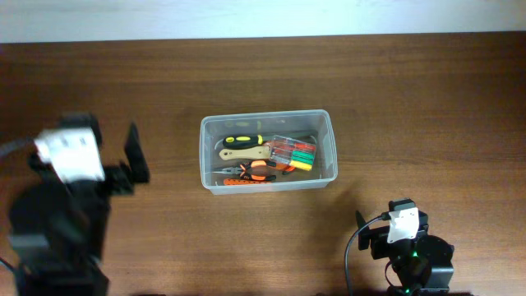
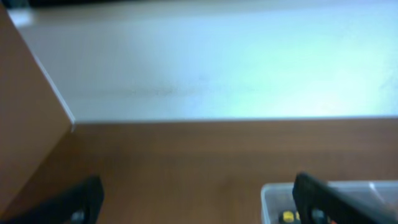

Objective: Pack container

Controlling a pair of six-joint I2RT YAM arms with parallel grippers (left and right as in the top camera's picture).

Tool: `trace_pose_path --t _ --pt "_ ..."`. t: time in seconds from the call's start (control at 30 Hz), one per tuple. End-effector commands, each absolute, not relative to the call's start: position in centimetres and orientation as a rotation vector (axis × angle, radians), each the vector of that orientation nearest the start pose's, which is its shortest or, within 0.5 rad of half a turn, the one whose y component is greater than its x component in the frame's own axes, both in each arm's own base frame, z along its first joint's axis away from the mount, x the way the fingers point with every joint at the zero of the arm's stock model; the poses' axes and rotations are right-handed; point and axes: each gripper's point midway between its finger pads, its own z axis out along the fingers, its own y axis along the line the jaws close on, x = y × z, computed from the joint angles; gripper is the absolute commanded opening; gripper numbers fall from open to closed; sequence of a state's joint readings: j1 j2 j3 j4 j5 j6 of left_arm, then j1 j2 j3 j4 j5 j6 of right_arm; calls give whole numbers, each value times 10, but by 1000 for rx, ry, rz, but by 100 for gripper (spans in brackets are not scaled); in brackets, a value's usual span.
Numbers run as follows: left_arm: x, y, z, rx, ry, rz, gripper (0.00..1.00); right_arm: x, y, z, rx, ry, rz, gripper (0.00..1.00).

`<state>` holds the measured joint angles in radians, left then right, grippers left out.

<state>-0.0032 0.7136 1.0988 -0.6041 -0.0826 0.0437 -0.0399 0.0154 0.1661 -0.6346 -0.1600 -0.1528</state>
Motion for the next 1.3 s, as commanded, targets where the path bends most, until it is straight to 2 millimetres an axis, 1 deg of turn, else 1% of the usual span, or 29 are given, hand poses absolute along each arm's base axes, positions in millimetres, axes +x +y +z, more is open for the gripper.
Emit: trace_pose_path --t 0.0,0.03,0.07,0.23,0.3,0.43,0.5,0.57,0.6,1.27 --pt "254 12 333 -12 1791 108 99 206 19 101 -199 2028 55 98" --pt "252 11 320 -11 1789 106 99 206 19 101 -199 2028 55 99" --pt "249 11 301 -10 1786 105 99 206 19 101 -199 2028 55 99" --pt "243 10 240 -5 1773 99 99 206 19 101 -199 2028 55 99" --pt "242 8 222 1 1761 93 99 206 19 101 -199 2028 55 99" --pt "239 6 178 9 1769 88 99 206 19 101 -199 2028 55 99" --pt "237 6 161 11 1777 86 99 206 19 101 -199 2028 55 99" --pt "237 4 148 18 1779 78 99 206 19 101 -199 2028 55 99" --pt "237 4 145 18 1779 78 99 206 19 101 -199 2028 55 99" --pt "237 4 147 15 1766 80 99 206 19 101 -199 2028 55 99"
